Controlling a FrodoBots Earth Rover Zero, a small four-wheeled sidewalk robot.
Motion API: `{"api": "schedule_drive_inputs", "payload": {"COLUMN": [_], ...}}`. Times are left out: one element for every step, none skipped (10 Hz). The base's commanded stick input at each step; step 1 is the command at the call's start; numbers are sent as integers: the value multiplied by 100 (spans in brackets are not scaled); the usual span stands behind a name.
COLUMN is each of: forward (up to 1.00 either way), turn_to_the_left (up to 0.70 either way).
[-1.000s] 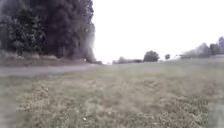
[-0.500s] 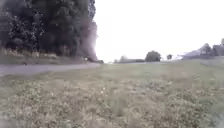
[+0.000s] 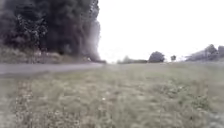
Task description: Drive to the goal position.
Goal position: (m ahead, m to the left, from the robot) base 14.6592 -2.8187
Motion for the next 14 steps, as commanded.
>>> {"api": "schedule_drive_inputs", "payload": {"forward": [70,70,70,70,70,70,70,70,70,70,70,70,70,70], "turn_to_the_left": [-8,-8,-8,-7,-6,-6,-6,-6,-6,-9,-12,-19,-20,-7]}}
